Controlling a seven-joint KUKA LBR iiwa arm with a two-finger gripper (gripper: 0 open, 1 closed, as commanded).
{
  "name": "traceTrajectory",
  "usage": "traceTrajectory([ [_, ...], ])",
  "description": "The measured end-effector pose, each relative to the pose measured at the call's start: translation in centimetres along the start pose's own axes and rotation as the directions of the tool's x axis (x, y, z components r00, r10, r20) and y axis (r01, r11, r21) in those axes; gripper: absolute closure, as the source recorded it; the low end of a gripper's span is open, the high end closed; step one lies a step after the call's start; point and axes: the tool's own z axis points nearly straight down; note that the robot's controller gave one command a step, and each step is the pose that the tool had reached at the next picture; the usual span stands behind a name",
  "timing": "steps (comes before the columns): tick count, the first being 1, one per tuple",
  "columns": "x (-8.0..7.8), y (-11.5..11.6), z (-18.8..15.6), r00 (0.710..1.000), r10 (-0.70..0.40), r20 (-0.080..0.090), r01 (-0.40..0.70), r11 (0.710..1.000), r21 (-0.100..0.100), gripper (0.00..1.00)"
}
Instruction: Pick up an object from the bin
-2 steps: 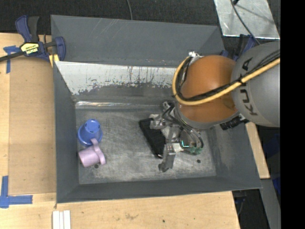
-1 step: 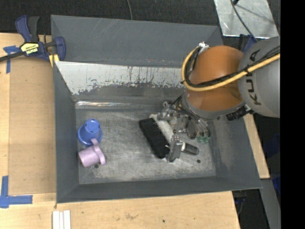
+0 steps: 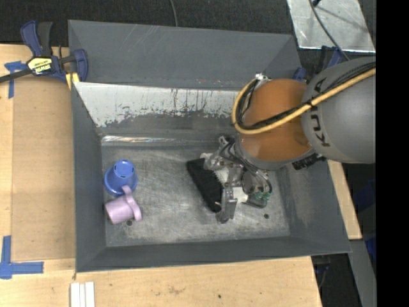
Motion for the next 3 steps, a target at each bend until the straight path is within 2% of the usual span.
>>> traceTrajectory([
  [1,-2.6,0.1,5.1,1.000,0.018,0.006,-0.018,1.000,-0.006,1.00],
  [2,-2.6,0.1,5.1,1.000,0.018,0.006,-0.018,1.000,-0.006,1.00],
  [3,-2.1,-0.7,-9.3,0.959,-0.282,-0.010,0.282,0.959,-0.004,1.00],
])
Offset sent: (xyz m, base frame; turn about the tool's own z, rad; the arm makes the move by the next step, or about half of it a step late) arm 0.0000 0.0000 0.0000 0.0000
